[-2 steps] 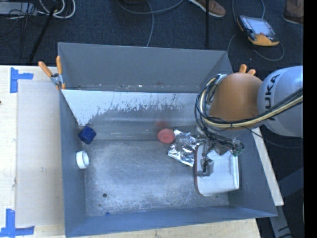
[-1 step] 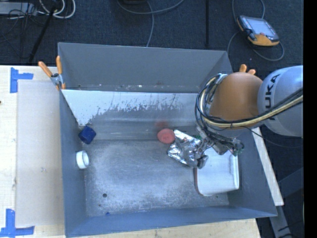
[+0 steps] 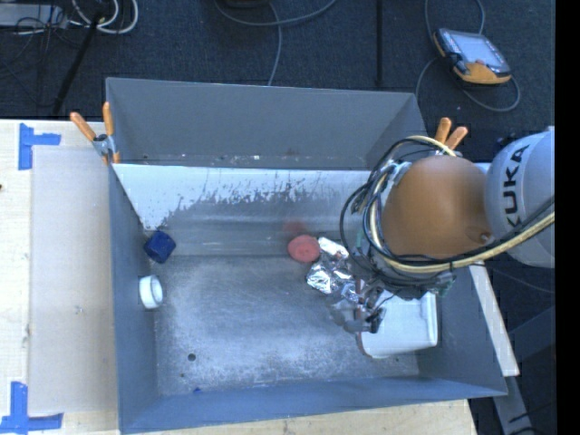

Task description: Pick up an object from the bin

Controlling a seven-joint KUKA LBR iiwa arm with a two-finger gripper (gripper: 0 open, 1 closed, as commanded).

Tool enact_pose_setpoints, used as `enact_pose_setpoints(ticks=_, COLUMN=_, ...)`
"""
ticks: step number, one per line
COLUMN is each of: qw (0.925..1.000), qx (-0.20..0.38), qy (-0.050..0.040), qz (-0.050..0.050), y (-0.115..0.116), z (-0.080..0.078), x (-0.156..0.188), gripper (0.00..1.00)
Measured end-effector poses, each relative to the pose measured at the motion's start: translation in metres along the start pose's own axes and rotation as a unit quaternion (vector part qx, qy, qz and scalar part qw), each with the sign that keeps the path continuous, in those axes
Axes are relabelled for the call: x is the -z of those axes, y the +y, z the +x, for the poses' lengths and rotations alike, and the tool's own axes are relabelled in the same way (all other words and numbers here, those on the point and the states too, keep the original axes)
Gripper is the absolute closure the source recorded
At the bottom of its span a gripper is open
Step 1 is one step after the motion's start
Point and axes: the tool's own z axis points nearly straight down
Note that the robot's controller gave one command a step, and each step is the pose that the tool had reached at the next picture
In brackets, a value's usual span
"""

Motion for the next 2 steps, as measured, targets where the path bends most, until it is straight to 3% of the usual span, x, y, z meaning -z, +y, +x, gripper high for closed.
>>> enact_pose_setpoints(ticks=1, qw=0.9889, qx=0.149, qy=-0.0018, qz=0.002, y=-0.046, z=-0.064, x=0.021, gripper=1.00)
enact_pose_setpoints(ticks=2, qw=0.9907, qx=0.136, qy=-0.0018, qz=0.003, y=-0.003, z=-0.057, x=0.090, gripper=1.00)
